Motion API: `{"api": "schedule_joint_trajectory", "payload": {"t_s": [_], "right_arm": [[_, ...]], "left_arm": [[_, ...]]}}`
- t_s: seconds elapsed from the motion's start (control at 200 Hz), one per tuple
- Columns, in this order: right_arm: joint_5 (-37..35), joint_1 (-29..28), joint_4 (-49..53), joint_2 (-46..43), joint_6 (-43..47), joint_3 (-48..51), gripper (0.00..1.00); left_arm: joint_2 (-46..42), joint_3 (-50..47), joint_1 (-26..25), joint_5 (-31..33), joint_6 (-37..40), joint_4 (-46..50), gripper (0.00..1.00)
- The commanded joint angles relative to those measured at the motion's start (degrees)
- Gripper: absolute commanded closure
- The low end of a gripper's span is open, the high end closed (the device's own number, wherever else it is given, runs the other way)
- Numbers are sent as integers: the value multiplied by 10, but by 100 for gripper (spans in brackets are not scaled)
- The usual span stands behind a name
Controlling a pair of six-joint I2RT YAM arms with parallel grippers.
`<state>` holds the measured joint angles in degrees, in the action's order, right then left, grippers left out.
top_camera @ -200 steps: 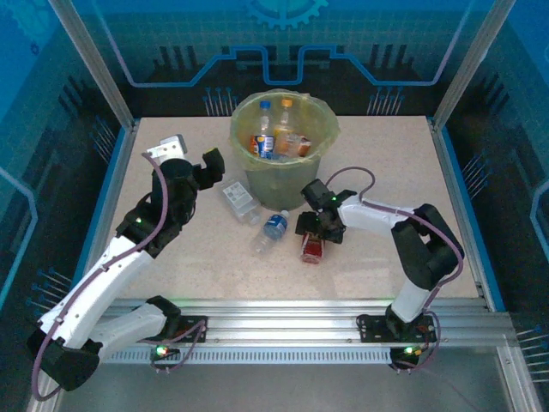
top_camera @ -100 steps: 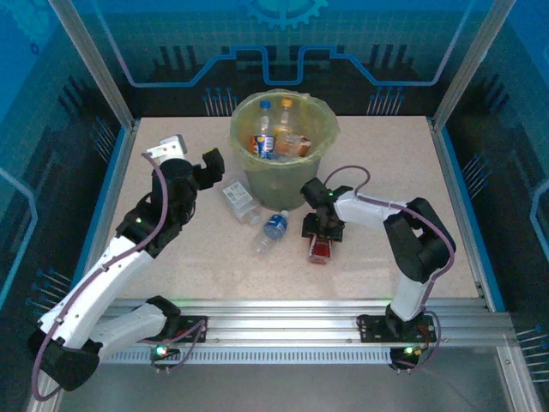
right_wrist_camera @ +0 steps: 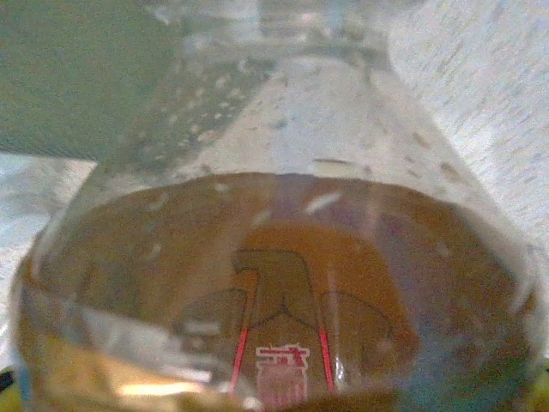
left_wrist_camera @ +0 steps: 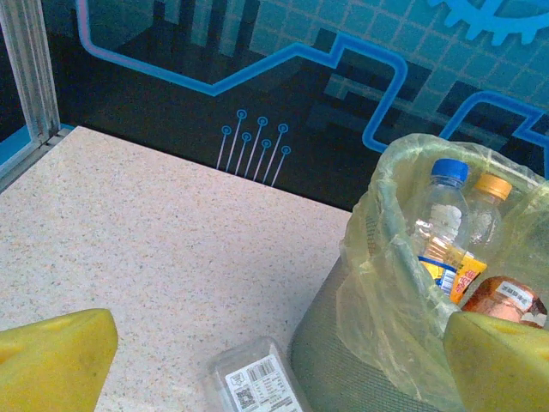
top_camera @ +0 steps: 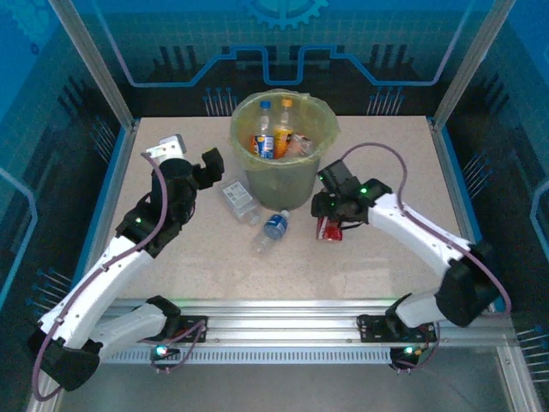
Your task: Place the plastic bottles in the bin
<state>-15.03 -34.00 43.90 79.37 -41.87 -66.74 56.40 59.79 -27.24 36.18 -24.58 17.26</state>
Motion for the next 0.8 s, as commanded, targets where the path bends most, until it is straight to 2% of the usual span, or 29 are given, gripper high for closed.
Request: {"api": "schedule_joint_trajectory", "payload": {"t_s": [0.0,0.155,0.305,0.51,0.795], "right_arm": [[-60,-6,51,-59,39,-46,55],[-60,-7,19,-106,80,-110,55],[-39,-7,-38,-97,123,-192,55],[-3,-7,-120,-16,145,-305,55],[-2,-7,-162,145,102,-448,53]], "left_arm": [[0,-5,5,-5,-13,-8,1],[10,2,6,-12,-17,-4,1],[21,13,5,-23,-20,2,1],[30,18,5,-43,-25,1,1],[35,18,5,-67,-30,7,1]]}}
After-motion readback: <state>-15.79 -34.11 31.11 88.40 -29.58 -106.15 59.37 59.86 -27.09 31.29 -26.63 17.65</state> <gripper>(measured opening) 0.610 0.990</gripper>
